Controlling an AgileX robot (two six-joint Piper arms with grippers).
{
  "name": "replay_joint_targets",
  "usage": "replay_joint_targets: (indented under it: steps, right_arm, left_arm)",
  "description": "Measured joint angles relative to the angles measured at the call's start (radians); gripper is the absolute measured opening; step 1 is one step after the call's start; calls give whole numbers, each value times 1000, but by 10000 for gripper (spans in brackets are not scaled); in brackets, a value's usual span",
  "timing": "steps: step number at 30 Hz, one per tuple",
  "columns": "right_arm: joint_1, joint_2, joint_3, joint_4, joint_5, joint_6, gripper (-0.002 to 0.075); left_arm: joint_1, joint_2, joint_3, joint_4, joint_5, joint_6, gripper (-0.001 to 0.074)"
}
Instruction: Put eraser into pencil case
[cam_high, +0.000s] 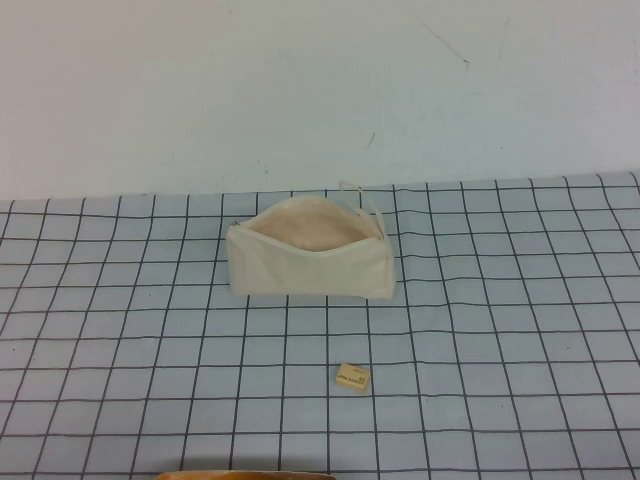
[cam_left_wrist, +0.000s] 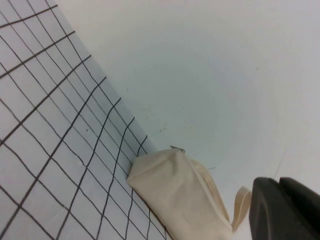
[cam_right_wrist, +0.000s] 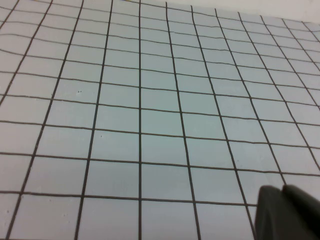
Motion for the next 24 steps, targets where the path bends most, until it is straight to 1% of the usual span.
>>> replay_joint_targets:
  steps: [3, 6, 10, 14, 16, 24]
  right_arm:
    - [0, 0, 0, 0, 0, 0, -1]
    - [0, 0, 0, 0, 0, 0, -1]
    - [0, 0, 0, 0, 0, 0, -1]
    - [0, 0, 0, 0, 0, 0, -1]
    - [0, 0, 0, 0, 0, 0, -1]
    - [0, 0, 0, 0, 0, 0, -1]
  left_arm:
    - [0, 0, 0, 0, 8, 39, -3]
    - [0, 0, -28, 6, 89, 164, -3]
    - [0, 26, -126, 10, 200, 367, -3]
    - [0, 133, -237, 14, 274, 544, -3]
    - [0, 219, -303, 16, 322, 661, -3]
    - [0, 409, -418, 41, 373, 965, -3]
